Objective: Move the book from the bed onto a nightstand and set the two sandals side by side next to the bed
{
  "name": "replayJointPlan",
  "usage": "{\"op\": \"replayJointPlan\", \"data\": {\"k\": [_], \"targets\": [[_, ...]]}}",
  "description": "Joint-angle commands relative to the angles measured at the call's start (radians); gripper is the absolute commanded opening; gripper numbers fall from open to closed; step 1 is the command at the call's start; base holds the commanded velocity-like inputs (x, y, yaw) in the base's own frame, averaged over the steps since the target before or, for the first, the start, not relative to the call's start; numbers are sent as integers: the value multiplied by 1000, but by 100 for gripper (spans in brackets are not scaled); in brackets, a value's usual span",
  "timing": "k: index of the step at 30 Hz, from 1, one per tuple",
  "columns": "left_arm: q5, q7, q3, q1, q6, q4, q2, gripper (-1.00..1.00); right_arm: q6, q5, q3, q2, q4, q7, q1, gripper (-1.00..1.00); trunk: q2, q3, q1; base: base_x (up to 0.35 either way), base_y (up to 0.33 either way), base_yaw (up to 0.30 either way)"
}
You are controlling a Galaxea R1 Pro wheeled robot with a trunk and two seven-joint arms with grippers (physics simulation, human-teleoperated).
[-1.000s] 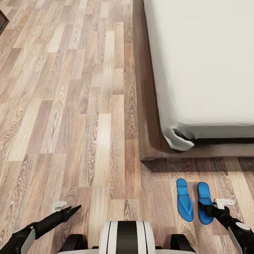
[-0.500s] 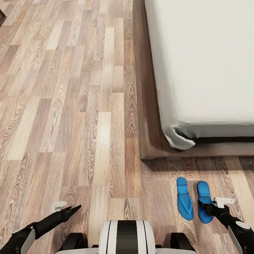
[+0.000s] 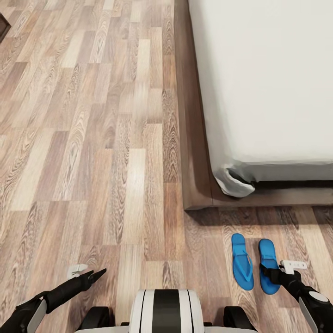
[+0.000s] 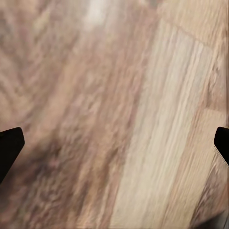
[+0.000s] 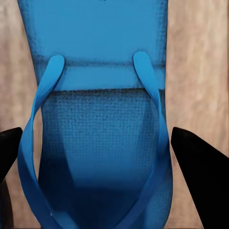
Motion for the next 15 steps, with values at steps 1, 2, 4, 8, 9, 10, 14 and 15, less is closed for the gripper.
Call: {"op": "replayJointPlan", "data": {"k": [1, 2, 4, 8, 9, 10, 14, 15], "targets": [[5, -4, 2, 0, 10, 0, 0, 100, 0, 6, -6, 1, 0, 8, 0, -100, 0, 4, 0, 0, 0, 0], [5, -4, 2, 0, 10, 0, 0, 100, 0, 6, -6, 1, 0, 8, 0, -100, 0, 7, -1, 0, 0, 0], [5, -4, 2, 0, 10, 0, 0, 100, 0, 6, -6, 1, 0, 8, 0, -100, 0, 7, -1, 0, 0, 0], [5, -4, 2, 0, 10, 0, 0, 100, 0, 6, -6, 1, -1, 8, 0, -100, 0, 7, -1, 0, 0, 0], [6, -4, 2, 0, 10, 0, 0, 100, 0, 6, -6, 1, -1, 8, 0, -100, 0, 7, -1, 0, 0, 0], [5, -4, 2, 0, 10, 0, 0, 100, 0, 6, -6, 1, -1, 8, 0, -100, 0, 7, -1, 0, 0, 0], [5, -4, 2, 0, 10, 0, 0, 100, 0, 6, -6, 1, -1, 8, 0, -100, 0, 7, -1, 0, 0, 0], [5, -4, 2, 0, 10, 0, 0, 100, 0, 6, -6, 1, -1, 8, 0, -100, 0, 7, -1, 0, 0, 0]]}}
